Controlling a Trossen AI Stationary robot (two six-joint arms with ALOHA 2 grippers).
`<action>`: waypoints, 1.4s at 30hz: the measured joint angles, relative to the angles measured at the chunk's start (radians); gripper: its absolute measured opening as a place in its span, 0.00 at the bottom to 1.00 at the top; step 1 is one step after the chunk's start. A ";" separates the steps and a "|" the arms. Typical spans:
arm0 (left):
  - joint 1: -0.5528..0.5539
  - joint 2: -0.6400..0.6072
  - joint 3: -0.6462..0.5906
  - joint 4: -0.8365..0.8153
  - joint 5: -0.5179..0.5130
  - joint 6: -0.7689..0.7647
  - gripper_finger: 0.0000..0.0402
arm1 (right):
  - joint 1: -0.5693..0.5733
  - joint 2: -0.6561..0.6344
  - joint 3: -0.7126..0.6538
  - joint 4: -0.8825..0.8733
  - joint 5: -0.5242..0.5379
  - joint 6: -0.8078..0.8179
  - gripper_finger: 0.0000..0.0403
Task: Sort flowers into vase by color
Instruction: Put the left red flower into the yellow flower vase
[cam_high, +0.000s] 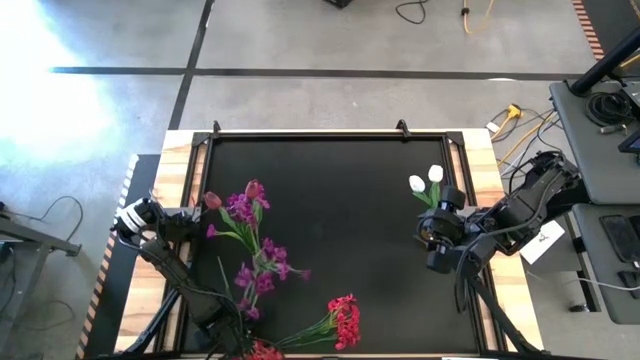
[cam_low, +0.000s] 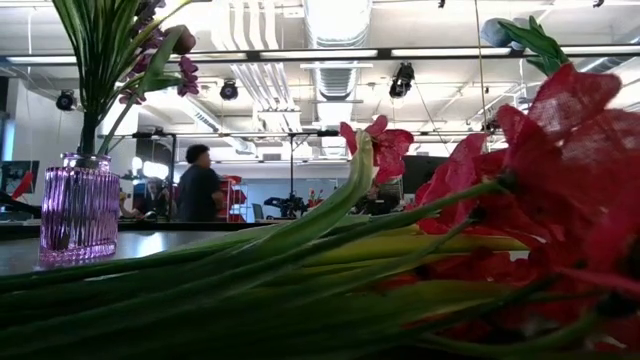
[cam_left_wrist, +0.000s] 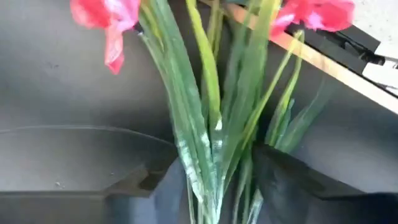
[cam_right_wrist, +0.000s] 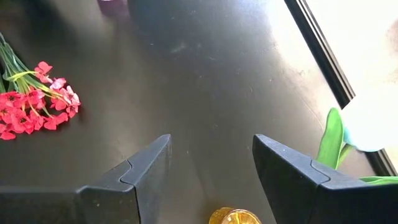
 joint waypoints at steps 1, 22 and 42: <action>0.000 0.000 0.000 0.000 0.000 0.009 0.39 | 0.000 0.000 0.000 0.000 0.000 0.000 0.54; -0.002 -0.056 0.494 -0.699 -0.188 -0.388 0.01 | 0.000 -0.001 0.000 0.014 0.019 -0.052 0.54; 0.037 -0.398 0.859 0.011 -0.695 -0.291 0.00 | -0.001 0.004 0.000 0.552 0.068 -0.288 0.54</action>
